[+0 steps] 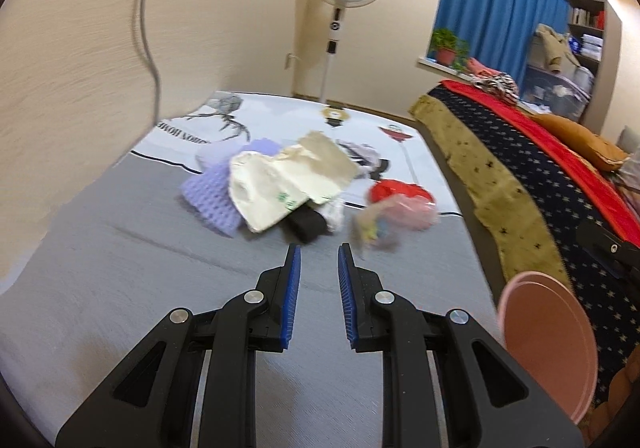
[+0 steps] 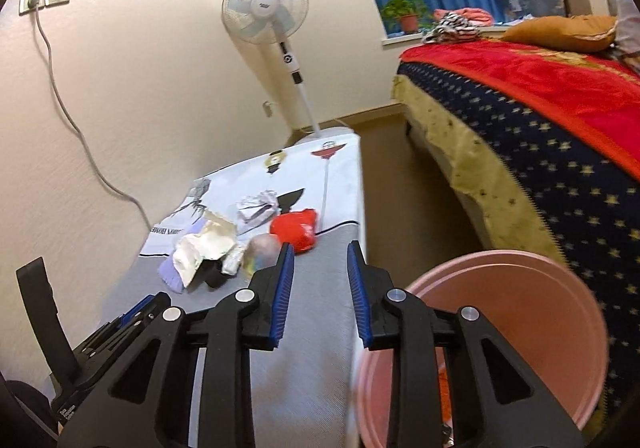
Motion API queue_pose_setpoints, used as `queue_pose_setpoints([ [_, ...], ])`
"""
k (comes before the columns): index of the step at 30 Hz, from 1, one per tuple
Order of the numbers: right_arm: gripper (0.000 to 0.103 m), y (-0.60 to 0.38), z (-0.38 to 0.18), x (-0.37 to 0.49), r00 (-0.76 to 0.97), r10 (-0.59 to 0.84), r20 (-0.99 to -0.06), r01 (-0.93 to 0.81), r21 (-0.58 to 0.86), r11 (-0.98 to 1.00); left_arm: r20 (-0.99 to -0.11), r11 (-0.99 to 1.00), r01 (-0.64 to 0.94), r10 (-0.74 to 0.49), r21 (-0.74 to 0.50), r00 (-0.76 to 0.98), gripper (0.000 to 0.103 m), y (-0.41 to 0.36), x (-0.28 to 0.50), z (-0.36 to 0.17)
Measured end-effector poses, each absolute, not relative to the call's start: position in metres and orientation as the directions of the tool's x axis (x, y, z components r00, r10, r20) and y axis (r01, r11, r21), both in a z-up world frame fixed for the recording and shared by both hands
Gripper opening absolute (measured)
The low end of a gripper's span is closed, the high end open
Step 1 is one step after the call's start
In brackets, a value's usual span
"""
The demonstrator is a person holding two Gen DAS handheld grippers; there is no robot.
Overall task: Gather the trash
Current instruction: 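Return both grippers to the ironing board toward the clear plastic bag, then grasp the white paper bag with the left gripper while the right grasps the clear bag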
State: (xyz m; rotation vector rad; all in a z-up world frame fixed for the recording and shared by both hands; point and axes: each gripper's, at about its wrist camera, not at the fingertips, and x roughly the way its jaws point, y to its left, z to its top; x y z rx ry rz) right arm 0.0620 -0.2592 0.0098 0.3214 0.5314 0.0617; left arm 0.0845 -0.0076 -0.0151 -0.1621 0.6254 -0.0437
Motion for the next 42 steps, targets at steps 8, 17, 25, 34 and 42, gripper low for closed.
queue_pose_setpoints([
  [8,0.03,-0.241,-0.01,0.11,0.839,0.213,-0.5,-0.019,0.364,0.931,-0.613,0.986,-0.066,-0.041,-0.152,0.789,0.029,0.002,0.118,-0.029],
  [17,0.045,-0.225,-0.032,0.155,0.795,0.291,-0.531,-0.06,0.409,0.911,-0.651,0.989,-0.098,0.002,-0.112,0.759,0.053,0.002,0.156,-0.042],
  [25,0.045,-0.208,-0.052,0.184,0.746,0.331,-0.578,-0.089,0.406,0.91,-0.714,0.987,-0.159,0.085,-0.037,0.695,0.056,0.0,0.18,-0.051],
  [34,0.023,-0.197,-0.066,0.199,0.709,0.347,-0.614,-0.104,0.396,0.912,-0.724,0.984,-0.175,0.1,-0.03,0.683,0.047,0.005,0.189,-0.053],
  [42,0.016,-0.196,-0.057,0.187,0.719,0.341,-0.605,-0.122,0.374,0.92,-0.707,0.987,-0.143,0.047,-0.078,0.706,0.003,0.007,0.181,-0.046],
])
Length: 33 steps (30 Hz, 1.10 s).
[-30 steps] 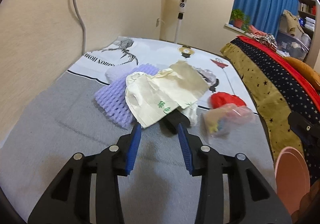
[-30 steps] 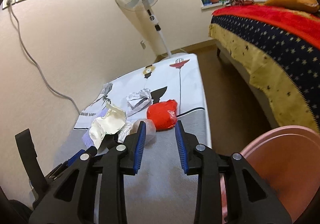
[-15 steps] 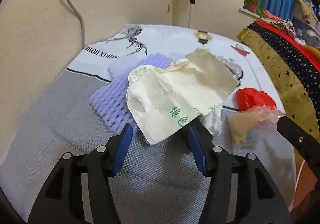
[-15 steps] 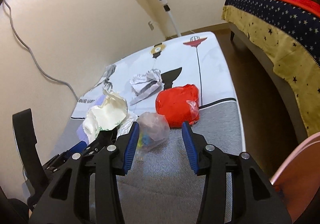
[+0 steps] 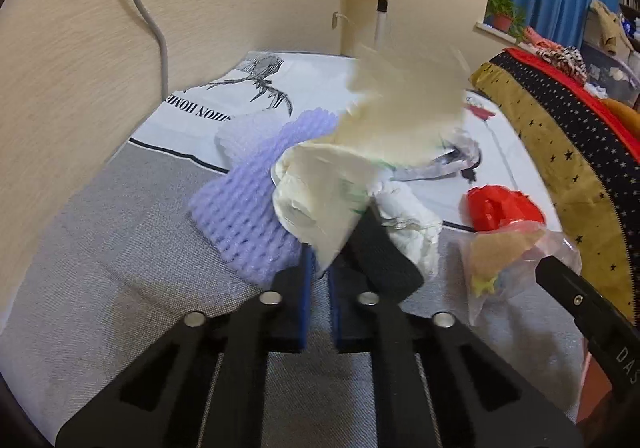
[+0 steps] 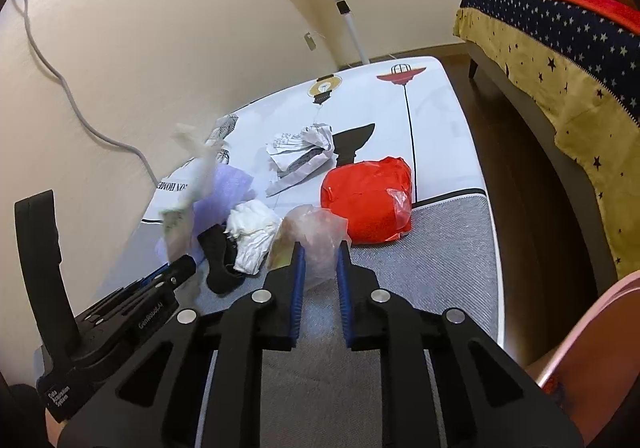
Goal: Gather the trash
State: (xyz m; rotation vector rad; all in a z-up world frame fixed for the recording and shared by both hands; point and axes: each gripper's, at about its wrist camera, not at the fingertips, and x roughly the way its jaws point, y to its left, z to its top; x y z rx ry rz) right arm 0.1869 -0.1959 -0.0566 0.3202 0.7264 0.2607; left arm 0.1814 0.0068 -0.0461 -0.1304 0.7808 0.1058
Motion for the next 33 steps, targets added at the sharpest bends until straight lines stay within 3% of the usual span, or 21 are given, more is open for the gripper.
queue_pose_setpoints([
  [16,0.015,-0.206,-0.005,0.116,0.781,0.271,-0.563,-0.125,0.284,0.951,-0.644,0.984,-0.041,-0.082,-0.174,0.761,0.002,0.006,0.123,-0.007],
  [33,0.015,-0.237,0.04,0.026,0.842,0.174,-0.511,-0.077,0.206,0.976,-0.601,0.985,0.067,-0.152,-0.162,0.784,0.002,-0.01,0.053,0.023],
])
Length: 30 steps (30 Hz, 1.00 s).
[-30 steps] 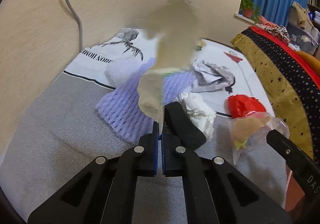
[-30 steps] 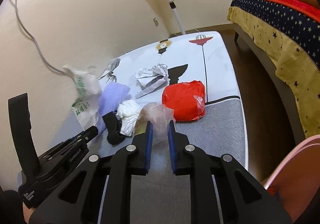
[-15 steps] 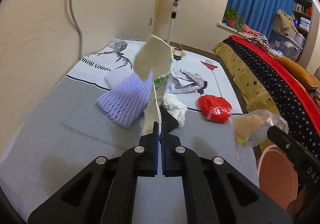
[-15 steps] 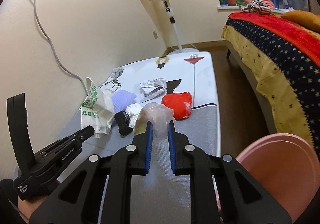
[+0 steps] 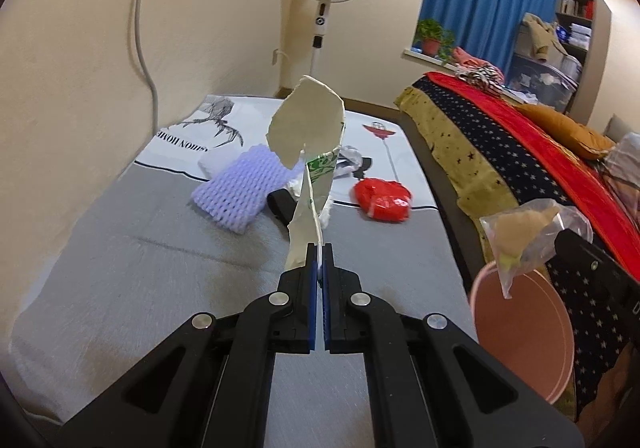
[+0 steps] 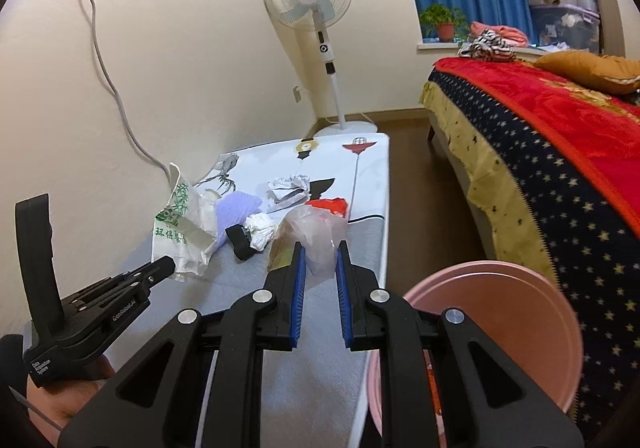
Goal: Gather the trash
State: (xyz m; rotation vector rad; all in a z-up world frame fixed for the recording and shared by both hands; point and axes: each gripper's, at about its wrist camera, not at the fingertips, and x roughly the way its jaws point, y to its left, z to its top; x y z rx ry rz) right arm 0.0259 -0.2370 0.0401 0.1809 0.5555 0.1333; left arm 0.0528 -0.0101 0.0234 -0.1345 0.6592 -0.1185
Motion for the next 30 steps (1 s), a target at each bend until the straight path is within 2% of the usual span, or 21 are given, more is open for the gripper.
queue_pose_setpoints([
  [13,0.015,-0.251,0.056,-0.013,0.869,0.122,-0.479,-0.031,0.193,0.981,-0.579,0.979,0.133,-0.199,-0.155,0.791,0.002,-0.021,0.018,0.031],
  [30,0.015,-0.276,0.068,-0.037,0.888,-0.01,-0.46,0.087,0.146,0.986,-0.548,0.957,0.232,-0.289,-0.172,0.785,0.002,-0.054,0.01,0.03],
])
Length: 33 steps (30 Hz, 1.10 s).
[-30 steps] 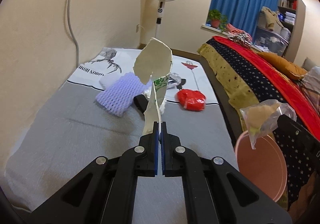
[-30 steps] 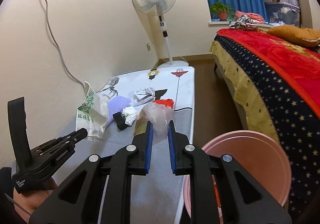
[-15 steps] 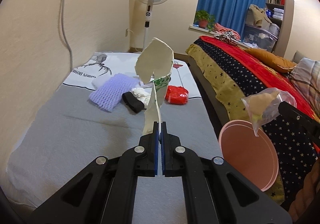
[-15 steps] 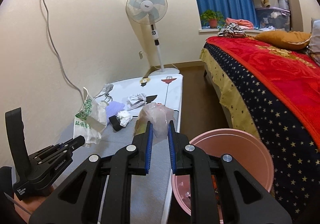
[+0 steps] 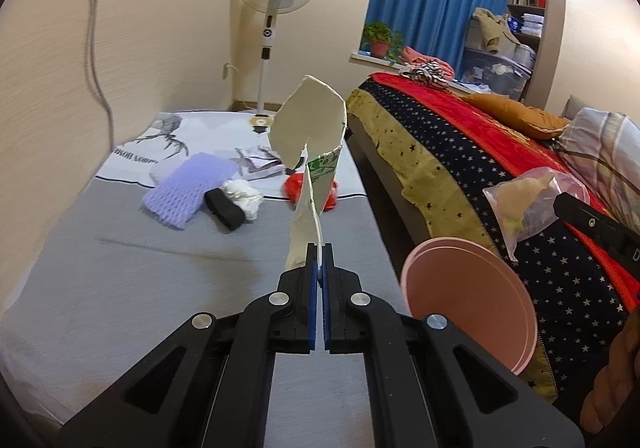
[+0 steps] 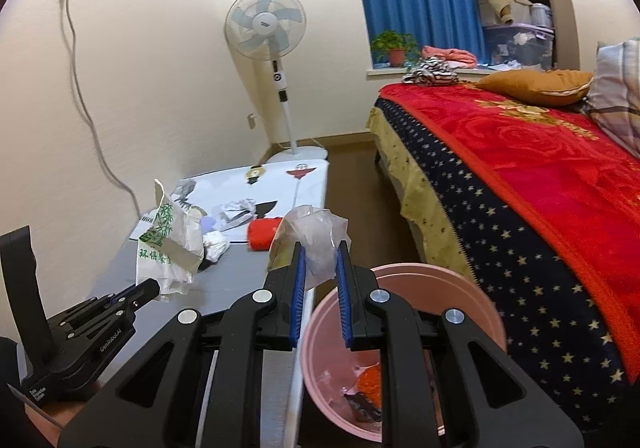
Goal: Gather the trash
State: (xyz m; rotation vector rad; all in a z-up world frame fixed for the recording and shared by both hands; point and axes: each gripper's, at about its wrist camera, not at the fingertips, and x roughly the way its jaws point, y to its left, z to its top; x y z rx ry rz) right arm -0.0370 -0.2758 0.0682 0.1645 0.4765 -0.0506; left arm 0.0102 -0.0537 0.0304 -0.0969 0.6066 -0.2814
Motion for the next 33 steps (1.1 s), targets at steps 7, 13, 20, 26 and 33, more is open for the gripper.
queue_pose_setpoints([
  [7,0.015,-0.291,0.074,-0.045,0.889,-0.071,-0.453,0.143,0.127,0.981,-0.536,0.936,0.305,-0.35,-0.175,0.769,0.002,-0.081,0.008,0.032],
  [13,0.015,-0.31,0.08,-0.052,0.879,-0.147,-0.454,0.216,0.104,0.971,-0.531,0.909,0.373,-0.412,-0.185,0.741,0.002,-0.107,0.004,0.032],
  [20,0.015,-0.335,0.08,-0.057,0.854,-0.216,-0.473,0.303,0.115,0.946,-0.533,0.877,0.442,-0.469,-0.189,0.704,0.002,-0.135,0.002,0.029],
  [26,0.015,-0.344,0.075,-0.056,0.84,-0.237,-0.489,0.334,0.122,0.934,-0.547,0.852,0.489,-0.503,-0.185,0.669,0.002,-0.152,0.001,0.024],
  [33,0.015,-0.348,0.072,-0.052,0.831,-0.245,-0.499,0.347,0.12,0.93,-0.566,0.837,0.515,-0.518,-0.183,0.641,0.002,-0.165,0.004,0.017],
])
